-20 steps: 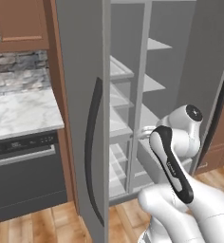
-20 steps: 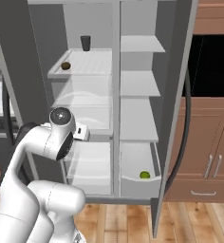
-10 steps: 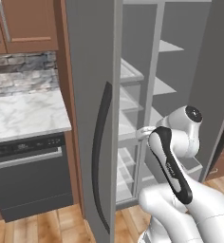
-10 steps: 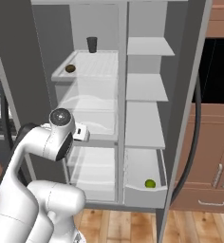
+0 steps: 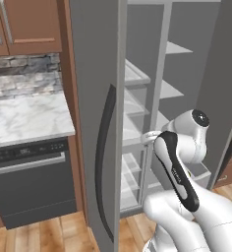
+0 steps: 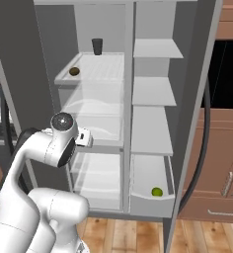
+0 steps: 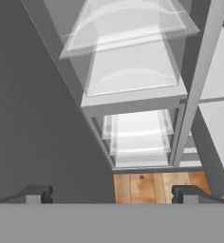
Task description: Take the kiwi and lime from the fridge shelf and place them in the freezer drawer to begin freezing them.
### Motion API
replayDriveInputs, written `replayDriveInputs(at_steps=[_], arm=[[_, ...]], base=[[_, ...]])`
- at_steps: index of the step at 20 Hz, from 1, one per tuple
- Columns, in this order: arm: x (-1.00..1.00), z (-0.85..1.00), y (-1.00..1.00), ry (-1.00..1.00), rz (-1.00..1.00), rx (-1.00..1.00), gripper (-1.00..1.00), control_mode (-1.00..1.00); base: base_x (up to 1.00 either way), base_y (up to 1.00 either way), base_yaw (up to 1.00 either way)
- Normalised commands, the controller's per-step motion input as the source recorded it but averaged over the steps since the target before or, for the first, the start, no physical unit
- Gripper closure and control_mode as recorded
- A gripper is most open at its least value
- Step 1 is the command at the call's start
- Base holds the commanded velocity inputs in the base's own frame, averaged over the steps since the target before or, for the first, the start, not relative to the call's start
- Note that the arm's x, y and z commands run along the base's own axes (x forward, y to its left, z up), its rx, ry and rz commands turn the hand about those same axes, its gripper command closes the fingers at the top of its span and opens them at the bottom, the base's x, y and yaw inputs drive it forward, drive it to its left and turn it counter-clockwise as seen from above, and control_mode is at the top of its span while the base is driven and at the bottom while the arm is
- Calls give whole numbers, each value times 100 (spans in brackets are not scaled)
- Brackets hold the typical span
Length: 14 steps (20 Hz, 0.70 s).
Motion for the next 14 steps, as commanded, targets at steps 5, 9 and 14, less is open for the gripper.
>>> replayDriveInputs(at_steps=[5,9,14], arm=[[0,0,0,0,0,0,-100,100],[0,0,0,0,0,0,-100,100],[0,0,0,0,0,0,-100,100]], base=[[28,-1,0],[11,21,2],[24,9,5]])
